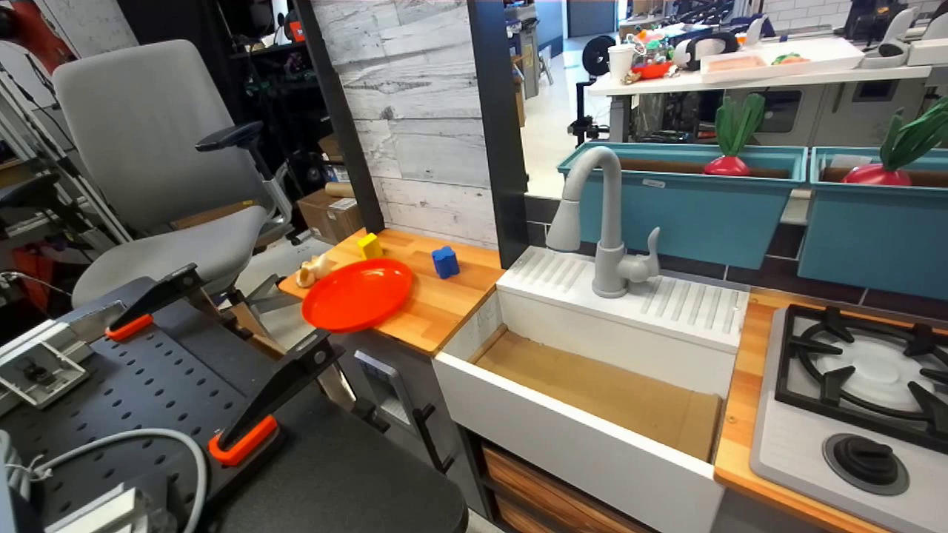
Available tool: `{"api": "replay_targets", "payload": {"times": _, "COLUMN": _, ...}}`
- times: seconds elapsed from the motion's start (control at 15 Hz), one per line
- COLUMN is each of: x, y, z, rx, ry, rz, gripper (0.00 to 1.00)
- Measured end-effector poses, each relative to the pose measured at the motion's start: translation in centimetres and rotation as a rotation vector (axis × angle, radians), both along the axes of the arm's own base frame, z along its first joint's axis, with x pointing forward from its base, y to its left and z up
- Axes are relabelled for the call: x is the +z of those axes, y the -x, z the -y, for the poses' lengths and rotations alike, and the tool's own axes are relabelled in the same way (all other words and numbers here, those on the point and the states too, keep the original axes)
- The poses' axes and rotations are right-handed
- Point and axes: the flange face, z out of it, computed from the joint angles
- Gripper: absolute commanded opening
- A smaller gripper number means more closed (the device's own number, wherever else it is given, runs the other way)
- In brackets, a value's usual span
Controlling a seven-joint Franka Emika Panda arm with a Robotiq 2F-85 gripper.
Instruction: Turn the faucet to the left
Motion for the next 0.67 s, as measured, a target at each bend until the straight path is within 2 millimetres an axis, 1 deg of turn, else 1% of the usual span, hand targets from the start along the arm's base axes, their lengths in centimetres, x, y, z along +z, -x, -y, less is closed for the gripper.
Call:
{"api": "replay_targets", "payload": {"times": 0.27, "x": -3.5, "y": -4.8, "z": 4.5, "rx": -0.051, "ry": 0.0, "rz": -0.026, "gripper": 1.0}}
{"api": "replay_targets", "payload": {"times": 0.47, "x": -6.9, "y": -8.7, "z": 7.8, "rx": -0.087, "ry": 0.005, "rz": -0.059, "gripper": 1.0}}
{"api": "replay_targets", "payload": {"times": 0.67, "x": -10.6, "y": -12.1, "z": 10.9, "rx": -0.118, "ry": 0.011, "rz": -0.098, "gripper": 1.0}}
